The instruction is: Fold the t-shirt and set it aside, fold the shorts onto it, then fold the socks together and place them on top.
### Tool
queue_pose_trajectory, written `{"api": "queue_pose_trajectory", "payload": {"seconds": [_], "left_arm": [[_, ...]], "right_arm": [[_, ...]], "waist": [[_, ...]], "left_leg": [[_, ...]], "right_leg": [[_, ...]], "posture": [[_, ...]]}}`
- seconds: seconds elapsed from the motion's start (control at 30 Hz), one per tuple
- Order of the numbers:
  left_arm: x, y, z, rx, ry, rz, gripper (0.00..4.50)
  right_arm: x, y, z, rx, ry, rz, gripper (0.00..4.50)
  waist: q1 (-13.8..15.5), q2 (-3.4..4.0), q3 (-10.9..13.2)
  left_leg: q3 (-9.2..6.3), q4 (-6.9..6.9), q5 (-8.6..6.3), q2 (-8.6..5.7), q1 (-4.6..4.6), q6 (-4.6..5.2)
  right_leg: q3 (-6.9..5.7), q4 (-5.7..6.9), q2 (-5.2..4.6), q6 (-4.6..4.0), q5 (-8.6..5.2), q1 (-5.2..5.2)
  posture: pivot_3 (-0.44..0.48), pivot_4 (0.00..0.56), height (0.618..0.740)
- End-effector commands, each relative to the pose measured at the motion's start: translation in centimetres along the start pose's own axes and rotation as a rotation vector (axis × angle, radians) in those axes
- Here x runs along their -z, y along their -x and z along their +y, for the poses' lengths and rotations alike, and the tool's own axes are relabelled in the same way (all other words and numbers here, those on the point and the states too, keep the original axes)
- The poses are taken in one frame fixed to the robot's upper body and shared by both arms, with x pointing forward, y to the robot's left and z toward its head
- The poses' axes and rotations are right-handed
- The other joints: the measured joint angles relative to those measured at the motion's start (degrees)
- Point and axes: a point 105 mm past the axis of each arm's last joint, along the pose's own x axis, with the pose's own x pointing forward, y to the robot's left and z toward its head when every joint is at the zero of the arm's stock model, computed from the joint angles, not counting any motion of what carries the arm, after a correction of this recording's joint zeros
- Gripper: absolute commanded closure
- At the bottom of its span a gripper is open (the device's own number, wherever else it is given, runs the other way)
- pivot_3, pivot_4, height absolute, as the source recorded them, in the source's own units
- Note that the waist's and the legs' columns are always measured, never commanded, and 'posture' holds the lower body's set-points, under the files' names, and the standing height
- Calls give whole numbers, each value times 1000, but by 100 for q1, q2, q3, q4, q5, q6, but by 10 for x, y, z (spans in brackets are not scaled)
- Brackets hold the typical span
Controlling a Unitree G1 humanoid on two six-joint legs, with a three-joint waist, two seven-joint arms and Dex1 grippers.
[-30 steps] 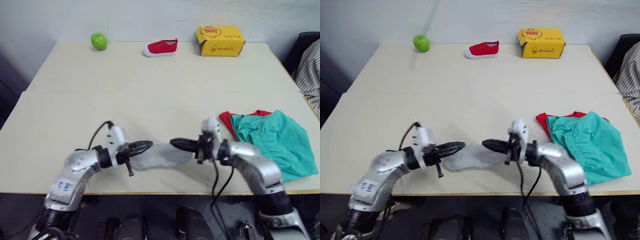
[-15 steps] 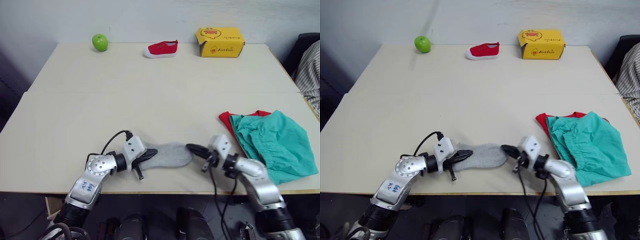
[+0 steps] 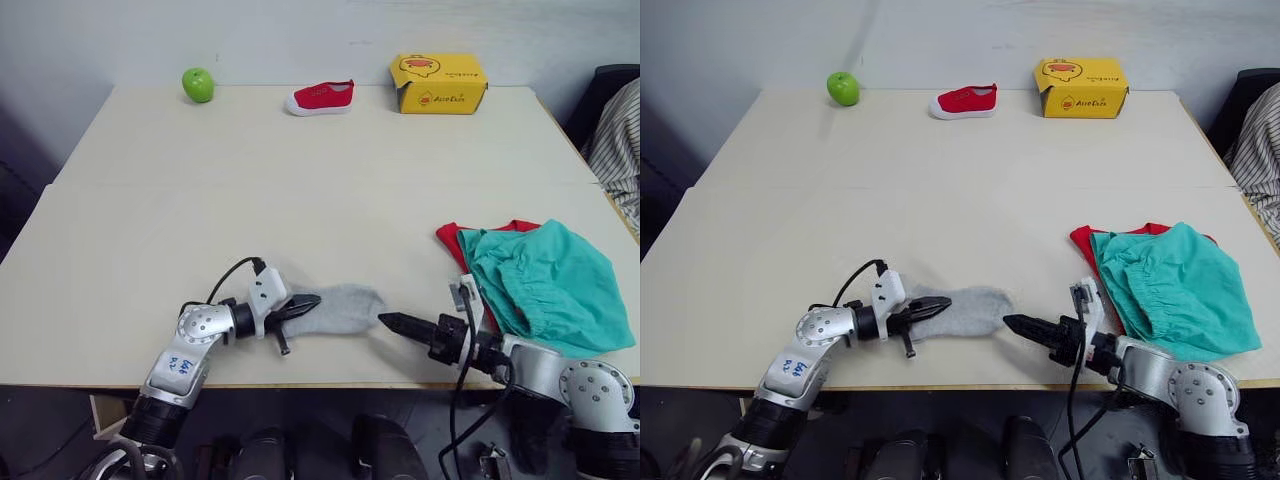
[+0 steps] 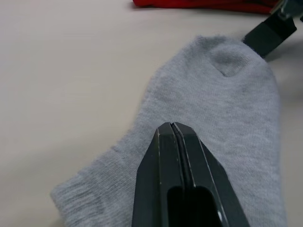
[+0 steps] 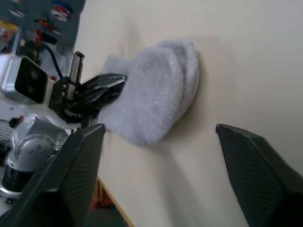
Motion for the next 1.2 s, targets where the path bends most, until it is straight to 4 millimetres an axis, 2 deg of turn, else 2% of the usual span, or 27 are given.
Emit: {"api": "queue_pose_trajectory", "payload": {"seconds": [0.03, 0.23, 0.37, 0.4, 0.5, 0.8, 0.97, 1.2], "left_arm": [[6, 4, -1, 0, 1, 6, 4500], [9, 1, -4, 9, -1, 12, 4500], [11, 2, -5, 9, 4, 17, 4500], [11, 2, -5, 8, 6, 17, 4500], [11, 2, -4, 3, 9, 15, 4500], [-10, -14, -8, 60, 4, -80, 4500], [-23, -32, -15, 123, 8, -137, 4500], [-14, -64, -17, 149, 16, -70, 4500]], "right_arm": [[21, -16, 8, 6, -102, 70, 375], [31, -44, 13, 45, -164, 95, 375], [28, -57, 14, 75, -179, 53, 375], [27, -58, 13, 86, -174, 37, 553], [22, -60, 11, 103, -174, -6, 1301], [-2, -51, 15, 99, -169, -135, 4475], [-11, -34, 9, 151, -159, -186, 4495], [-27, 4, -2, 273, -87, -237, 4495]], "waist": [[-3, -2, -1], [-37, -1, -9], [-81, -3, -20], [-96, -2, -26], [-123, -2, -35], [-119, -3, -36], [-54, -3, -35], [27, -2, -34]], "left_leg": [[0, -1, 0, 1, 0, 0], [2, -2, 0, 5, 2, -2], [1, -2, 1, 7, 2, -2], [1, -2, 1, 8, 2, -2], [1, -4, 0, 7, 2, -2], [0, -3, 0, 2, -3, 1], [-5, -3, -1, -6, -11, 8], [-4, -2, -6, -16, -27, 25]], "right_leg": [[-1, 0, 1, 0, 0, 0], [2, 1, 9, 0, 0, 0], [1, 1, 9, 0, 0, 0], [1, 1, 9, 0, 0, 0], [1, 1, 8, 0, 0, 1], [1, -1, 8, 1, 0, 0], [-3, -4, 9, 2, 1, -1], [-9, -38, 16, 18, 10, -1]], "posture": [[0, 150, 740], [0, 150, 740], [0, 150, 740], [0, 150, 740], [0, 150, 740], [0, 150, 740], [0, 150, 740], [0, 150, 740]]}}
